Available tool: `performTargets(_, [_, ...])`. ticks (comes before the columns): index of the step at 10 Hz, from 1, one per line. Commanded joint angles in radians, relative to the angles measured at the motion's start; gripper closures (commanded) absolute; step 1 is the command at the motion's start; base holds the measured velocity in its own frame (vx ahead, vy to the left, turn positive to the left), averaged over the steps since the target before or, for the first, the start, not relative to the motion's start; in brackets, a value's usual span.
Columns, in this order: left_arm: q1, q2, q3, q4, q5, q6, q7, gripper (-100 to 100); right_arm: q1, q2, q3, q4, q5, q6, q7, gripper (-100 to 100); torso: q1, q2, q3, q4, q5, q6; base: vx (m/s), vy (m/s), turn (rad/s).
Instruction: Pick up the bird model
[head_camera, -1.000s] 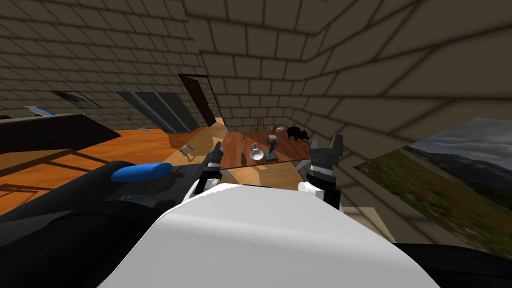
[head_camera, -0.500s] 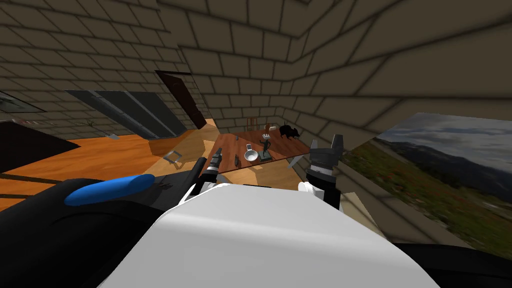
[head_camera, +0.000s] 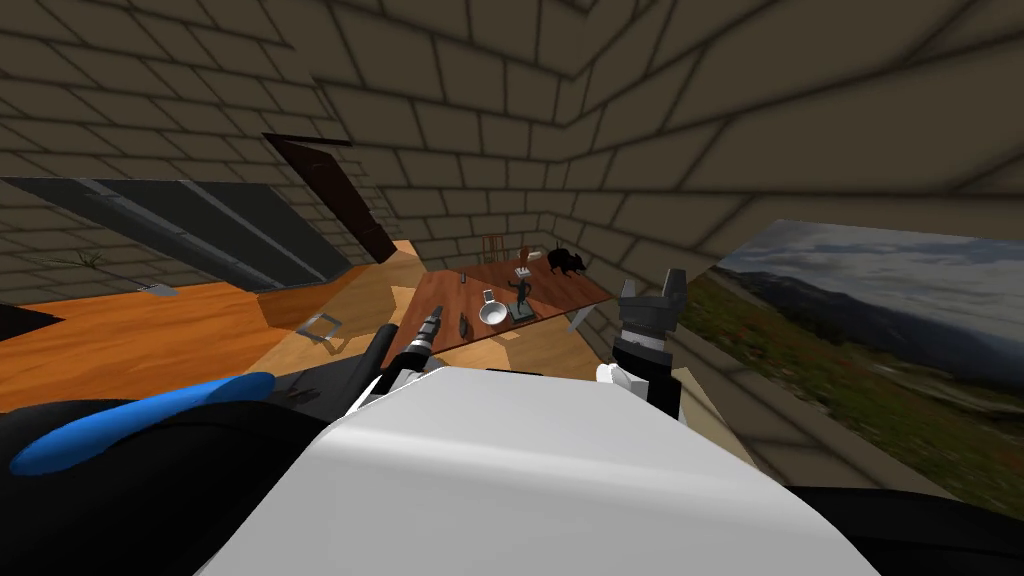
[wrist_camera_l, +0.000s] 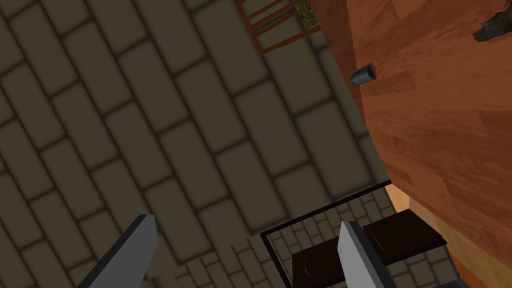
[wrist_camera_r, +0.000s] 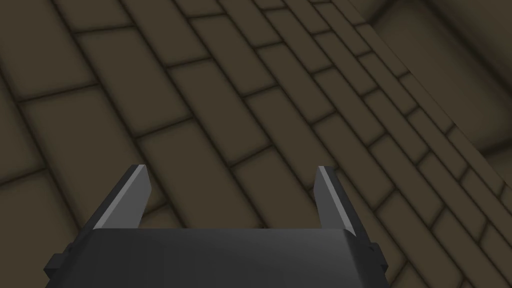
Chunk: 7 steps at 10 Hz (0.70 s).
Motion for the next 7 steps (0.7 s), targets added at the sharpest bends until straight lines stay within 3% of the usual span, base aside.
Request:
performTargets(1, [0.016,0.031,0.005,0.043,0.05,0.05,-0.05,-100,0.0,0.0,0.0,0.0,0.0,0.0,0.0,0,0.0,0.0,0.0,0.0,0.0,0.0,0.03,-0.039,-0.376])
performTargets(2, [0.016,0.031,0.005,0.043,0.05,0.056,-0.061,-100,0.0,0.0,0.0,0.0,0.0,0.0,0.0,0,0.0,0.0,0.0,0.0,0.0,0.0,0.02,-0.02,-0.116])
performTargets(3, [0.027,0.053,0.008,0.07,0.083,0.094,-0.097,-100,0.0,0.0,0.0,0.0,0.0,0.0,0.0,0,0.0,0.0,0.0,0.0,0.0,0.0,0.017,-0.029,-0.149])
performTargets(4, [0.027,0.053,0.008,0.07,0.083,0.094,-0.1,-100,0.0,0.0,0.0,0.0,0.0,0.0,0.0,0,0.0,0.0,0.0,0.0,0.0,0.0,0.015,-0.021,-0.116])
performTargets(5, [0.038,0.075,0.011,0.099,0.116,0.132,-0.14,-100,0.0,0.0,0.0,0.0,0.0,0.0,0.0,0,0.0,0.0,0.0,0.0,0.0,0.0,0.019,-0.022,-0.239])
performTargets(6, [0.038,0.075,0.011,0.099,0.116,0.132,-0.14,-100,0.0,0.0,0.0,0.0,0.0,0.0,0.0,0,0.0,0.0,0.0,0.0,0.0,0.0,0.022,-0.013,-0.105])
performTargets(7, [0.049,0.099,0.014,0.129,0.149,0.171,-0.179,-100,0.0,0.0,0.0,0.0,0.0,0.0,0.0,0,0.001,0.0,0.0,0.0,0.0,-0.001,0.028,-0.03,-0.185])
